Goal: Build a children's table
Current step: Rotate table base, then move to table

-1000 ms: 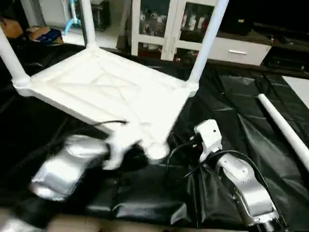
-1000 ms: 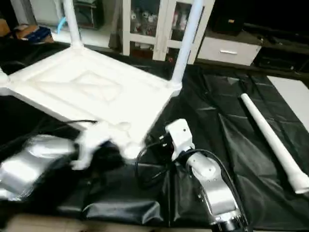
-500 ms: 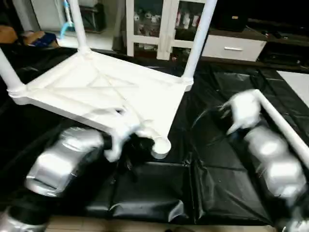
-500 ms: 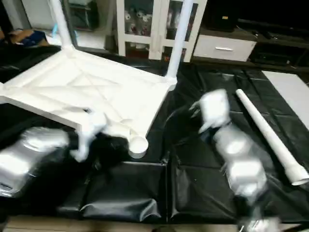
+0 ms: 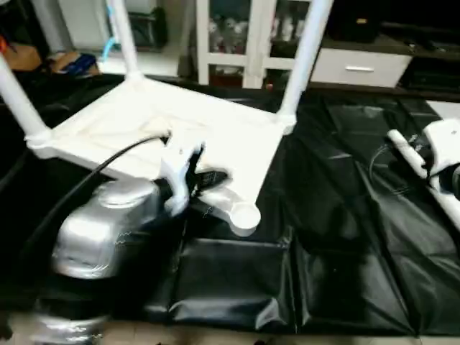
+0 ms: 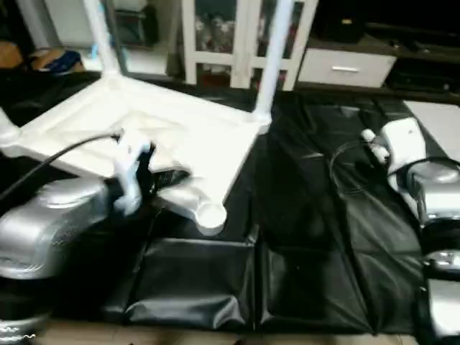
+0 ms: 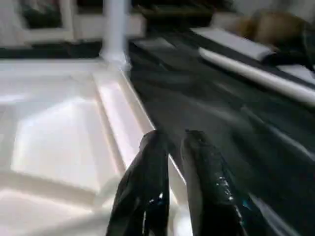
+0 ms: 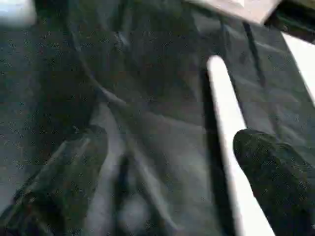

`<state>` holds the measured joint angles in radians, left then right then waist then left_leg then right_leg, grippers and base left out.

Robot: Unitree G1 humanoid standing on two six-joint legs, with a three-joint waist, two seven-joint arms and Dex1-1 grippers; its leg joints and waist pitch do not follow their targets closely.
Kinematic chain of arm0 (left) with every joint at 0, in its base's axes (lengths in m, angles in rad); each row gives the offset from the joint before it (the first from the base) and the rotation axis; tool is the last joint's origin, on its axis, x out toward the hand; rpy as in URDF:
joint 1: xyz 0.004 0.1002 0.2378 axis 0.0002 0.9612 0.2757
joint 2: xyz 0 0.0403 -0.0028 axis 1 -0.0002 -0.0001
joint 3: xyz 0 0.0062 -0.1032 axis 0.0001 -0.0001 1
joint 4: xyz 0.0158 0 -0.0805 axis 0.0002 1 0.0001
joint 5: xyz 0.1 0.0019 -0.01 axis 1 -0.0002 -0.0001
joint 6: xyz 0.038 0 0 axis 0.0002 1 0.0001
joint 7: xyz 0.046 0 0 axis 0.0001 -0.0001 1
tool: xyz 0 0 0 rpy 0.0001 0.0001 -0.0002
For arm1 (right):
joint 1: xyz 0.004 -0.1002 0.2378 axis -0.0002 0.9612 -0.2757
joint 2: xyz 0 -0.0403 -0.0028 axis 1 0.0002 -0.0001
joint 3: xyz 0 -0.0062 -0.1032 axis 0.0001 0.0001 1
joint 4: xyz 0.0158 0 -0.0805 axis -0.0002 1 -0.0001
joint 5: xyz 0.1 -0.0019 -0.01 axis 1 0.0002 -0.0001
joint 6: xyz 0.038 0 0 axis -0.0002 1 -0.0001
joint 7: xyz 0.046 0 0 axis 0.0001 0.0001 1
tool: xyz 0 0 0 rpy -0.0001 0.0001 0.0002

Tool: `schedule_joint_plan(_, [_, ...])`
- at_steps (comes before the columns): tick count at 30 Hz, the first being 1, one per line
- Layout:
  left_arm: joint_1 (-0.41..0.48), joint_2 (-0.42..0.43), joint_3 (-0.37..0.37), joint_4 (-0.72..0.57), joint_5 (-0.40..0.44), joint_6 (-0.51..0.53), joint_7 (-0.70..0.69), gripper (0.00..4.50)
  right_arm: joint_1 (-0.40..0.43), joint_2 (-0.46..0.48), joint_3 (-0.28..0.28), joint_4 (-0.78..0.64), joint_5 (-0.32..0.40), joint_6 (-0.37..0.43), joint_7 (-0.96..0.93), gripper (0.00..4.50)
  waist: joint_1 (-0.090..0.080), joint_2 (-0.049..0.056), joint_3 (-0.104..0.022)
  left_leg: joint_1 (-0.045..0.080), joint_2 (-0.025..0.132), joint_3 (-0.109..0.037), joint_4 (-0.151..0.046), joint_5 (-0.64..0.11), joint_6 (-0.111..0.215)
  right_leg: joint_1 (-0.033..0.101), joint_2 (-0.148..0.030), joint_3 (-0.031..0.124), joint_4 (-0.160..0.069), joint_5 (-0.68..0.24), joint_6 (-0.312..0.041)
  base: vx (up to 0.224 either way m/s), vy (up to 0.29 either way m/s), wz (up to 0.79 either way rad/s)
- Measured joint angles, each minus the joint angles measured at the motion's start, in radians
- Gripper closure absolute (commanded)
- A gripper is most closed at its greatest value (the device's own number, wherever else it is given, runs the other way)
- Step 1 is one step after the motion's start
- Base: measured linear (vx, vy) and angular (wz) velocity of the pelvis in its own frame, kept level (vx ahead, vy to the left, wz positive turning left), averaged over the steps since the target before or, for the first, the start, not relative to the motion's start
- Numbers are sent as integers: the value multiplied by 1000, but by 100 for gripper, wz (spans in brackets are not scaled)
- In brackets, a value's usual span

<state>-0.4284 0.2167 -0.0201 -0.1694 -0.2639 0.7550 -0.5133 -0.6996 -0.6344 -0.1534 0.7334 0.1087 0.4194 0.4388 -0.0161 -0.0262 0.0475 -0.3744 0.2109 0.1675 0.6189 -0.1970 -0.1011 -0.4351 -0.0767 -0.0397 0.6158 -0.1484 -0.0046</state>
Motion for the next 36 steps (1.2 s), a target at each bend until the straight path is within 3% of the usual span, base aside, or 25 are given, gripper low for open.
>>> schedule_joint_plan(5, [196,-33,21,-98,83,-104,149,381,226,180,-40,-420,53,-61,-123,2,0,2,-2,0,4,-2,-2,0,0,-1,2,-4,-2,-2,4,0,0,0])
schedule_joint_plan(8, [247,-73,37,-115,103,-107,221,381,357,277,15,-598,76,-50,-152,2,11,4,-1,1,10,-3,-2,0,0,1,4,-7,-6,-2,5,0,0,0])
schedule_joint_plan(11, [260,-109,55,-114,124,-135,284,381,425,352,54,-699,83,-51,-184,2,7,23,2,8,42,-11,-4,3,-3,26,17,-37,-21,1,-29,-5,-64,10])
schedule_joint_plan(13, [255,-133,72,-101,132,-161,322,381,437,379,61,-713,85,-51,-209,2,4,25,2,13,73,-9,-6,14,-19,28,18,-70,31,-36,-95,-7,-114,11])
schedule_joint_plan(14, [251,-148,75,-86,139,-170,339,381,437,387,63,-713,83,-51,-218,2,5,21,1,16,82,-7,-11,21,-29,24,18,-78,49,-48,-97,3,-193,14])
schedule_joint_plan(16, [242,-177,71,-49,155,-186,379,381,437,389,67,-717,81,-50,-229,2,11,-5,-5,32,100,12,-29,25,-35,15,23,-82,77,-70,-91,14,-255,13])
schedule_joint_plan(17, [241,-184,71,-43,159,-188,391,381,435,390,67,-719,81,-50,-234,2,12,-8,-4,34,97,21,-25,17,-23,11,30,-82,77,-70,-88,-23,-264,-1])
schedule_joint_plan(18, [239,-189,70,-35,164,-191,407,381,432,393,67,-721,81,-47,-239,2,15,-17,-3,15,84,25,70,-44,65,0,41,-78,77,-67,-90,-35,-126,-7])
schedule_joint_plan(19, [234,-193,60,-29,171,-194,413,381,435,395,62,-723,81,-37,-244,2,13,-19,-2,-6,38,18,169,-77,119,-2,42,-81,74,-66,-92,-21,-221,-13])
schedule_joint_plan(20, [228,-192,31,-28,182,-202,414,381,441,396,51,-726,80,-25,-252,2,4,-18,-5,-2,-44,16,216,-101,159,-1,55,-81,57,-56,-106,-16,-183,-3])
schedule_joint_plan(21, [222,-186,11,-29,192,-215,414,381,441,398,47,-734,80,-16,-257,2,-3,-14,-7,9,-97,13,198,-135,181,-1,72,-91,38,-45,-114,-51,-288,1])
schedule_joint_plan(22, [215,-185,0,-28,201,-225,415,381,441,398,46,-746,80,-9,-258,2,-13,4,-11,9,-129,6,146,-178,189,4,108,-120,-1,-25,-121,-66,-193,7])
schedule_joint_plan(23, [218,-181,0,-26,204,-229,417,381,441,404,48,-753,80,-6,-258,2,-10,15,-9,11,-111,-25,136,-168,147,14,129,-143,-31,-15,-115,-52,-211,-6])
schedule_joint_plan(24, [225,-173,2,-18,210,-230,420,381,441,407,56,-759,81,-5,-258,2,-14,26,-11,10,-86,-39,128,-157,125,17,127,-157,-16,-57,-42,-26,-195,-12])
schedule_joint_plan(25, [226,-164,4,-12,218,-232,422,381,437,409,65,-770,80,-4,-257,2,-14,22,-20,6,-69,-39,120,-144,106,-37,94,-122,152,-117,31,-26,-195,-12])
schedule_joint_plan(26, [225,-163,16,-10,222,-235,429,381,431,409,70,-774,81,-4,-256,2,-12,21,-23,1,-61,-45,117,-134,97,-58,59,-88,241,-132,36,-54,-190,-1])
schedule_joint_plan(27, [225,-164,22,-10,224,-240,432,381,430,408,70,-781,81,-4,-257,2,-7,17,-29,-8,-53,-49,111,-124,91,-60,25,-52,233,-133,27,-88,-243,0])
schedule_joint_plan(28, [223,-163,26,-10,230,-251,435,381,420,408,72,-788,81,-4,-257,2,-1,7,-35,-24,-47,-51,108,-112,76,-46,-22,-15,160,-129,-9,-88,-243,0])
schedule_joint_plan(29, [223,-163,27,-9,233,-257,437,381,410,409,76,-794,81,-4,-257,2,-2,-14,-39,-29,-46,-54,109,-108,71,-28,-54,4,100,-111,-55,-69,-325,-4])
schedule_joint_plan(30, [225,-166,26,-4,238,-260,439,381,405,410,80,-794,81,-5,-256,2,3,-17,-36,-29,-35,-56,109,-103,75,-24,-54,-12,99,-98,-29,-26,-183,-3])
schedule_joint_plan(31, [226,-169,18,4,241,-260,440,381,413,405,81,-791,81,-5,-256,2,2,-25,-34,-44,-35,-62,125,-102,167,-18,-45,-21,89,-94,-33,-94,-310,-5])
schedule_joint_plan(32, [221,-180,2,5,242,-260,440,381,420,383,71,-785,80,-1,-257,2,11,-30,-31,-53,-40,-41,192,-125,244,-14,-33,-30,79,-83,-39,-114,-285,-8])
schedule_joint_plan(33, [221,-188,-10,4,234,-260,437,381,417,378,60,-783,79,3,-257,2,10,-31,-31,-57,-60,-31,229,-130,241,-8,-21,-40,71,-75,-47,-166,-409,-8])
schedule_joint_plan(34, [216,-198,-8,1,215,-259,432,381,413,379,49,-784,79,5,-257,2,4,-25,-30,-42,-89,-19,227,-130,230,0,-10,-63,59,-64,-39,-97,-282,-7])
schedule_joint_plan(36, [210,-191,2,-15,200,-259,432,381,406,385,43,-792,82,9,-255,2,-4,-9,-25,-9,-117,-21,158,-172,166,5,20,-103,39,-50,-32,-107,-189,-10])
